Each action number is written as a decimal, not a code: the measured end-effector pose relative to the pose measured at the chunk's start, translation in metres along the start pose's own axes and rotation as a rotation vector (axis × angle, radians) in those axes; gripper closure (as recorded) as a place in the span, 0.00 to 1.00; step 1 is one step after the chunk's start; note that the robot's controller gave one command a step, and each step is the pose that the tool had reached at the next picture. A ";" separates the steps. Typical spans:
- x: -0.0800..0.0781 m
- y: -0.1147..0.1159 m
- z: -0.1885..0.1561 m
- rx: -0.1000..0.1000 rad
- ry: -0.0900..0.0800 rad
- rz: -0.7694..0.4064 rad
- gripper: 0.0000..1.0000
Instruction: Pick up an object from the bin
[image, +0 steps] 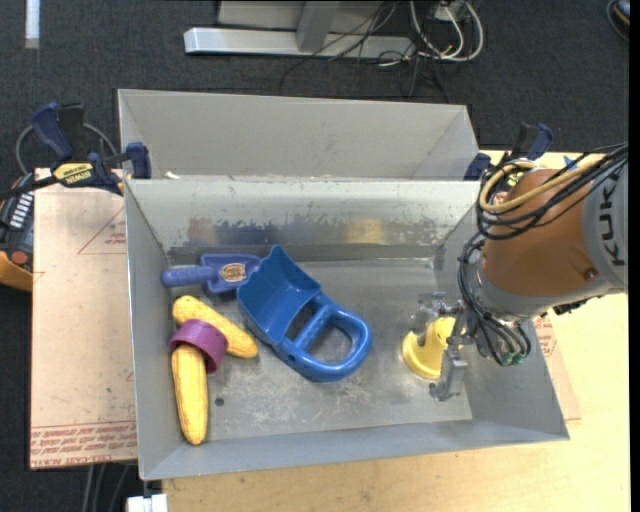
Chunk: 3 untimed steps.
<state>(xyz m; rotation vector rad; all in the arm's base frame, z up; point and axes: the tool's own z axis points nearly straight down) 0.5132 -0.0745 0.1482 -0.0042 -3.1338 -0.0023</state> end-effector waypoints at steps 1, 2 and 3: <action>-0.002 0.000 -0.004 0.001 -0.008 -0.003 0.00; -0.051 -0.055 0.072 -0.004 -0.002 -0.229 0.00; -0.038 -0.042 0.056 0.000 -0.001 -0.234 0.00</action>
Offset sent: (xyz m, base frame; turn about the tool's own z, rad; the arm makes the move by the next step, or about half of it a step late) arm 0.0487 -0.0568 -0.0782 -0.2428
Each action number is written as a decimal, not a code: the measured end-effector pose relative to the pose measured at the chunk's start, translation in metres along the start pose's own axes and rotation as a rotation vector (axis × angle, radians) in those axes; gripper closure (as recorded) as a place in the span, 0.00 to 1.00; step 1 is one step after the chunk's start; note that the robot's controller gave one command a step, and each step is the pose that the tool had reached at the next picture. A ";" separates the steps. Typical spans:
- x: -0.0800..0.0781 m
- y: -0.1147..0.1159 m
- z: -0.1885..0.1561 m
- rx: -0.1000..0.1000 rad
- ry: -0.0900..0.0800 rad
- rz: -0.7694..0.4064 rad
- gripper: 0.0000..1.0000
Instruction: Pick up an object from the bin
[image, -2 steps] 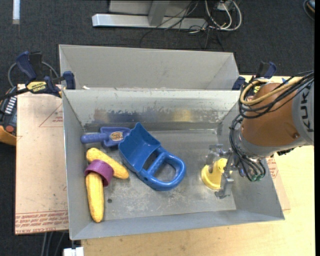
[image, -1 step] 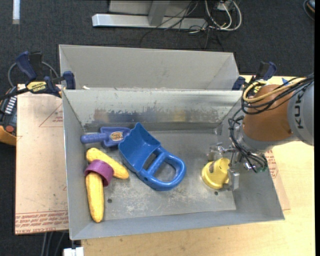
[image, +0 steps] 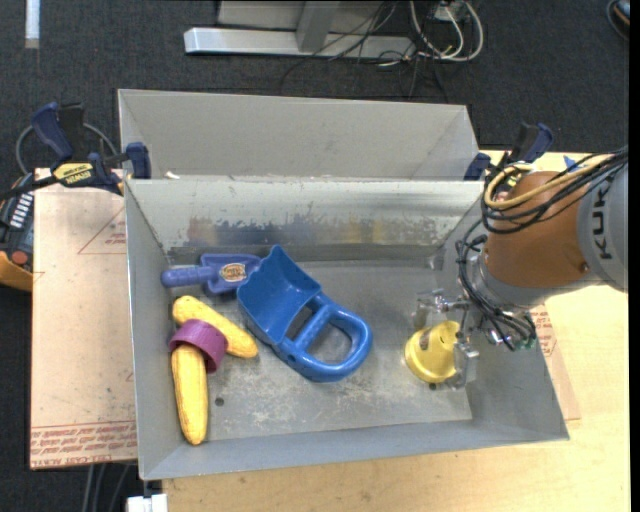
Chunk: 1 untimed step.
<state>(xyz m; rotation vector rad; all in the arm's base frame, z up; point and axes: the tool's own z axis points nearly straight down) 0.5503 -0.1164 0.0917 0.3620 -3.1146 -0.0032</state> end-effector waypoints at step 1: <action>-0.006 -0.005 0.015 -0.008 -0.008 -0.448 0.00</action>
Offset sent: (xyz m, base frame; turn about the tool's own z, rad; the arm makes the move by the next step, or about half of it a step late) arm 0.0019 -0.0142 -0.0217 -0.3023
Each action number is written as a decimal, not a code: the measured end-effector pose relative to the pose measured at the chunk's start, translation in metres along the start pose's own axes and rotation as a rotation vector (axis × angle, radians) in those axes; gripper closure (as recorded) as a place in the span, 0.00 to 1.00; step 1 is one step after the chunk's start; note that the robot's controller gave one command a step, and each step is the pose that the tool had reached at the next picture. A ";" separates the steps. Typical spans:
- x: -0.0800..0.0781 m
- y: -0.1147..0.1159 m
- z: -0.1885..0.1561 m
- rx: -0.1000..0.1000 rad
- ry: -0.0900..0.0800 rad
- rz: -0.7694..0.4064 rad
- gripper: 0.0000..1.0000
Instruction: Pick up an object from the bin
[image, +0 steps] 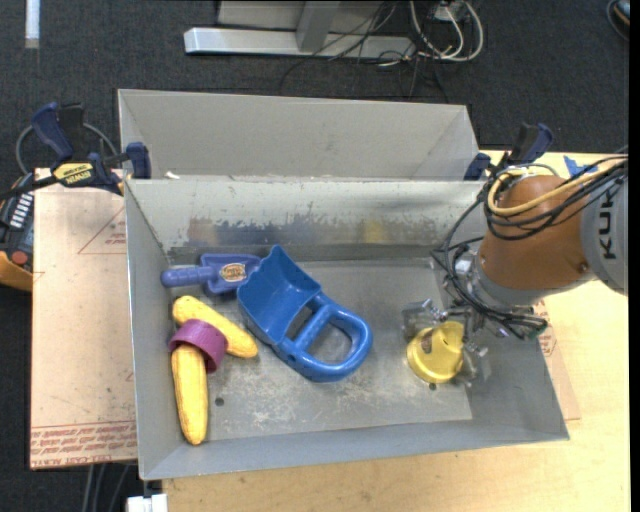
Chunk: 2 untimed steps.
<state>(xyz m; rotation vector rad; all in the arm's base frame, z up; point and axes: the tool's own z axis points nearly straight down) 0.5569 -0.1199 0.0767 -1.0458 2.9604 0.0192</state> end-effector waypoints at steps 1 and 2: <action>0.004 -0.005 0.000 0.005 0.000 0.145 0.00; 0.001 -0.018 -0.002 -0.012 -0.017 -0.074 1.00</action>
Offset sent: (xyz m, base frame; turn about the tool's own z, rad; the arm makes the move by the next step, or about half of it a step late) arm 0.0046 -0.0275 -0.0067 -0.0744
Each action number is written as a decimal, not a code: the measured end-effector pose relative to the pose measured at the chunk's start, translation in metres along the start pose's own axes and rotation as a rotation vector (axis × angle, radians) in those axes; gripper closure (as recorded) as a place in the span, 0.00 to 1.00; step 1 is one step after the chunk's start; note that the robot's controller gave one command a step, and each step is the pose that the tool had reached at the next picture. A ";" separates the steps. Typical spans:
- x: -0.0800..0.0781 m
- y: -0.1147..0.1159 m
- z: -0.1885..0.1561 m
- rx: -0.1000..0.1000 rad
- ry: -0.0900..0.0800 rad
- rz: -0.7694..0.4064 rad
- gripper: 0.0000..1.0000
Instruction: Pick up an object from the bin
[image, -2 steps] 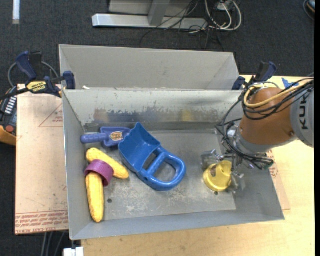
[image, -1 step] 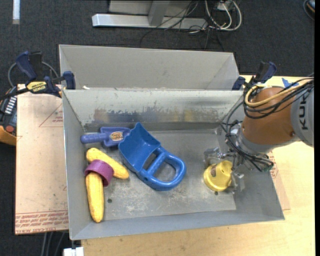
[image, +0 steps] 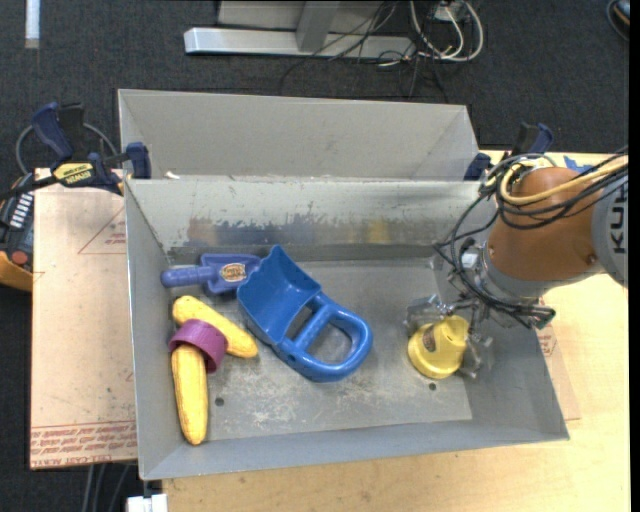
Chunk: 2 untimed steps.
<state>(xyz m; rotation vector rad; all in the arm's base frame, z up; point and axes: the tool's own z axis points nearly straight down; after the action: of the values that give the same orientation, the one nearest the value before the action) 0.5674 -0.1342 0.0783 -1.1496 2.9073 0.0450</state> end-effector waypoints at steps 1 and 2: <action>0.000 0.000 0.000 0.000 0.000 0.000 1.00; 0.000 0.000 0.000 0.000 0.000 0.000 1.00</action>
Offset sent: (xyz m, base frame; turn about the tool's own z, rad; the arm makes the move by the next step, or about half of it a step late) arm -0.0001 -0.0002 0.0294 0.0000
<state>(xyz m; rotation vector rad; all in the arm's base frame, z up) 0.5674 -0.1342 0.0783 -1.1494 2.9070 0.0450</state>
